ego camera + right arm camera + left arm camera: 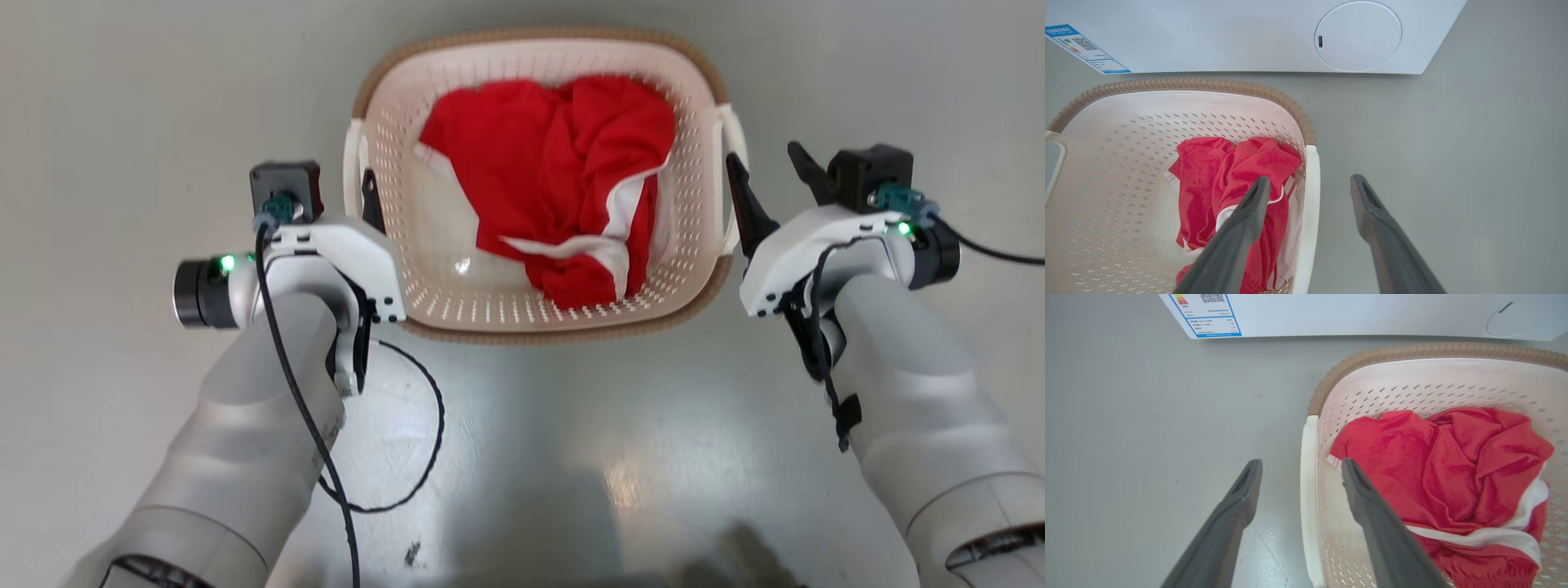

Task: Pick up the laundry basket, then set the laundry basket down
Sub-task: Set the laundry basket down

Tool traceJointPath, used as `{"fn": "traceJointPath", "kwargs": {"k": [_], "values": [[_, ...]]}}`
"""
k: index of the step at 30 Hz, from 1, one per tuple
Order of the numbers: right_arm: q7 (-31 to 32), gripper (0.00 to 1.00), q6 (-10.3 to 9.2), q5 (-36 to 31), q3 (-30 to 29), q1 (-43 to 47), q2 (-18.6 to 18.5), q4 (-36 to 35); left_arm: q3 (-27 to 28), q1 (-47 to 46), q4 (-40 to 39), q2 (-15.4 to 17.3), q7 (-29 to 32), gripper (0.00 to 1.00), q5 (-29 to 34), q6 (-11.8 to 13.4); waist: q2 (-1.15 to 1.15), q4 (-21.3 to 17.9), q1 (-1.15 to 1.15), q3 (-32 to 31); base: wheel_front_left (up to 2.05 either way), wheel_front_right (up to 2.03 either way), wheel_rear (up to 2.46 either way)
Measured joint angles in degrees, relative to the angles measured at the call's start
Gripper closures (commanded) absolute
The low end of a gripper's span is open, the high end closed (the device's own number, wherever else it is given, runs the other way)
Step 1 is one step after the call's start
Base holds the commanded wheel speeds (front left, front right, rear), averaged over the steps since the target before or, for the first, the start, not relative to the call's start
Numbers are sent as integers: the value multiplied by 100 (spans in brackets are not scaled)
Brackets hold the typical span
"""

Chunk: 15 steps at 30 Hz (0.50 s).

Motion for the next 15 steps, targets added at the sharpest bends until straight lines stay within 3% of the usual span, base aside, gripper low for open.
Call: {"fn": "traceJointPath", "kwargs": {"k": [5,11,15], "values": [[0,0,0,-344,-254,344,3,-272,531,411,-414,-9,-16,0,192,4,0,2,0,-484,0,0,0],[-2,0,0,-516,-377,847,14,-706,1414,1111,-719,153,-18,0,566,-336,0,1,0,-1162,0,0,0],[-3,0,0,-664,-420,1273,25,-892,1868,1599,-849,62,-16,0,835,-549,0,10,0,-1676,0,0,0]]}}
